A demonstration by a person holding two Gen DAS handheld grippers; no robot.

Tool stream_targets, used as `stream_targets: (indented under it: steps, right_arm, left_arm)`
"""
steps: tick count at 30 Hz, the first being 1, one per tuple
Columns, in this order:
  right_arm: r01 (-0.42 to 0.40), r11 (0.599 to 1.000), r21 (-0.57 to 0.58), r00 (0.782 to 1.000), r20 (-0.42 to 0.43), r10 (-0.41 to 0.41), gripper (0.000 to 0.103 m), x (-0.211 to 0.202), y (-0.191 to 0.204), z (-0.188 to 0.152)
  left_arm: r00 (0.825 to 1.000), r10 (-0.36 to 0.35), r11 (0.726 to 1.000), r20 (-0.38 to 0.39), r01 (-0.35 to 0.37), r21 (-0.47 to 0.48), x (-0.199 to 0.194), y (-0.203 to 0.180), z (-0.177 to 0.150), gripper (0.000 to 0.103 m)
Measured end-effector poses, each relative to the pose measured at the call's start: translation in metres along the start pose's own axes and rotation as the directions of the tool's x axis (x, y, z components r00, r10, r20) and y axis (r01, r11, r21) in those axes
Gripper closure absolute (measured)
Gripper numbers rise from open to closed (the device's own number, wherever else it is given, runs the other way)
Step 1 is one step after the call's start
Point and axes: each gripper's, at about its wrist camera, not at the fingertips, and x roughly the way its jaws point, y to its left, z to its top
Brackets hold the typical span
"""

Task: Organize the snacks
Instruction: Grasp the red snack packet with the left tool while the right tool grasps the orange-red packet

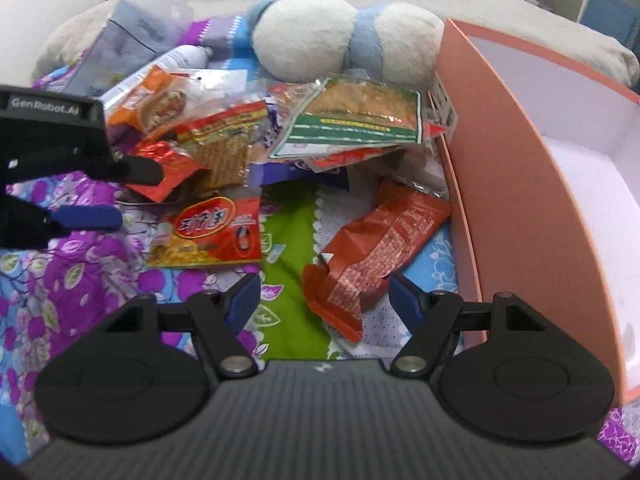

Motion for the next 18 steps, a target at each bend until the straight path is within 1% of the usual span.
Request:
stream_targets:
  steps: [3,4,5,7,8,9,10,11,12,13,14,18]
  right_arm:
    - [0.008,0.999,0.038,1.000,-0.014,-0.007,0.031,0.009,-0.003,0.001]
    - [0.012,0.999,0.044,1.000,-0.021,-0.011,0.031,0.012,-0.003,0.001]
    - [0.011,0.999,0.049,1.000,-0.028,-0.009,0.029,0.015,-0.003,0.001]
    - [0.014,0.998,0.061,0.999,-0.038,-0.012,0.028,0.020,-0.004,0.001]
    - [0.016,0.998,0.064,0.999,-0.040,-0.014,0.028,0.022,-0.005,0.001]
    - [0.019,0.998,0.062,0.999,-0.038,-0.017,0.030,0.023,-0.005,0.001]
    - [0.022,0.998,0.057,0.999,-0.038,-0.019,0.030,0.024,-0.006,0.000]
    - [0.024,0.998,0.053,0.999,-0.040,-0.022,0.033,0.025,-0.006,0.000]
    - [0.023,0.998,0.052,0.999,-0.044,-0.020,0.036,0.026,-0.007,-0.001]
    - [0.027,0.998,0.050,0.999,-0.043,-0.025,0.038,0.025,-0.007,-0.001]
    - [0.029,0.999,0.045,0.999,-0.040,-0.027,0.047,0.024,-0.007,-0.001]
    - [0.019,0.999,0.030,0.999,-0.039,-0.018,0.049,0.020,-0.009,-0.001]
  left_arm:
    - [0.999,-0.034,0.996,-0.001,0.033,-0.085,0.007,0.010,0.001,0.053]
    - [0.999,-0.036,0.995,0.000,0.036,-0.098,0.009,0.012,0.002,0.055]
    - [0.999,-0.032,0.993,0.003,0.032,-0.112,0.011,0.013,0.004,0.060]
    - [0.999,-0.043,0.989,0.017,0.045,-0.143,0.013,0.016,0.006,0.064]
    - [0.999,-0.049,0.987,0.022,0.052,-0.150,0.015,0.017,0.008,0.068]
    - [0.999,-0.050,0.987,0.021,0.052,-0.150,0.017,0.016,0.008,0.075]
    - [0.999,-0.048,0.988,0.014,0.050,-0.148,0.019,0.016,0.009,0.076]
    - [0.999,-0.051,0.988,0.013,0.052,-0.148,0.020,0.015,0.010,0.081]
    - [0.998,-0.058,0.987,0.014,0.060,-0.147,0.021,0.015,0.011,0.088]
    - [0.998,-0.065,0.987,0.016,0.066,-0.146,0.021,0.015,0.011,0.091]
    - [0.997,-0.069,0.987,0.020,0.071,-0.143,0.021,0.015,0.011,0.094]
    - [0.997,-0.073,0.990,0.033,0.077,-0.116,0.012,0.010,0.008,0.099]
